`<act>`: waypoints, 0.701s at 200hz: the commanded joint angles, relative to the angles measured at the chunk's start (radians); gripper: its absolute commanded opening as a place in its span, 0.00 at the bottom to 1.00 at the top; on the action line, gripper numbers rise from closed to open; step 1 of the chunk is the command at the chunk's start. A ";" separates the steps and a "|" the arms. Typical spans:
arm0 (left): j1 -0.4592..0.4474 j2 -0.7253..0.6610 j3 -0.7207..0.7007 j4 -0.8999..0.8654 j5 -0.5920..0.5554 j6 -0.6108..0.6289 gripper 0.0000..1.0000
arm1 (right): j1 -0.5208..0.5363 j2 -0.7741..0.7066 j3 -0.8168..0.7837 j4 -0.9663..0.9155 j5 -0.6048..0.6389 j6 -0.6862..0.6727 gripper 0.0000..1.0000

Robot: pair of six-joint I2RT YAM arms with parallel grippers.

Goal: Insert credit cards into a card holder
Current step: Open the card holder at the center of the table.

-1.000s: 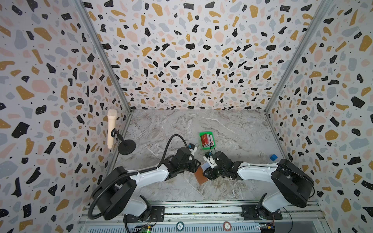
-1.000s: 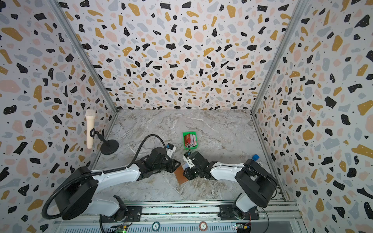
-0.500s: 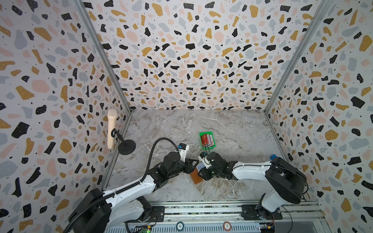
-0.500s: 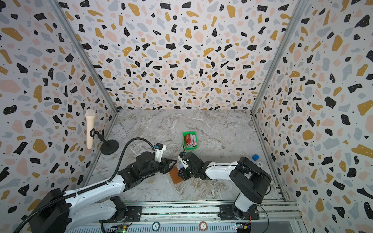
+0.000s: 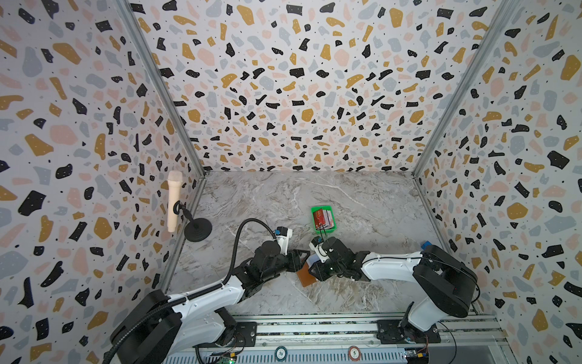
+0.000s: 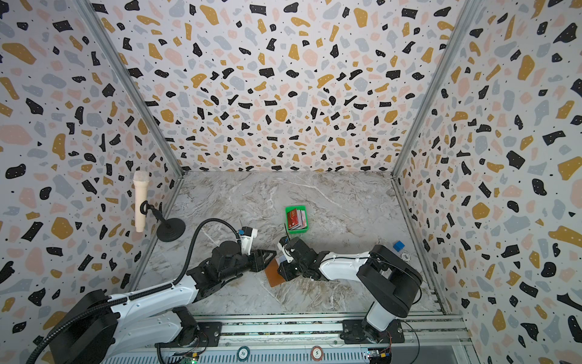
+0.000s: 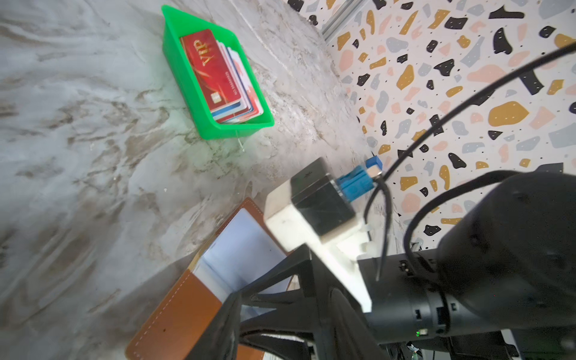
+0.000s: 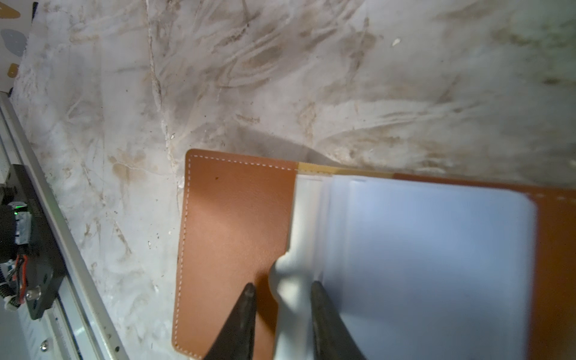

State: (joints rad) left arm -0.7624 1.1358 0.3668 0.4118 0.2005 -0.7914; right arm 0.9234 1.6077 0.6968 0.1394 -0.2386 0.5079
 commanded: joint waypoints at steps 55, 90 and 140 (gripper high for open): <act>-0.005 0.101 -0.022 0.063 -0.030 -0.015 0.32 | 0.003 -0.025 0.017 -0.009 0.010 0.001 0.31; -0.008 0.181 -0.041 0.067 -0.023 -0.005 0.24 | -0.002 -0.052 0.019 -0.019 0.010 0.001 0.31; -0.014 0.268 -0.029 0.002 -0.041 0.043 0.12 | -0.058 -0.153 0.036 -0.105 -0.007 -0.031 0.33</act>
State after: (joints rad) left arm -0.7727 1.3834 0.3347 0.4278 0.1741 -0.7879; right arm 0.9031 1.5330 0.6971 0.1036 -0.2428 0.5034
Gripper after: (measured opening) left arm 0.138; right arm 0.325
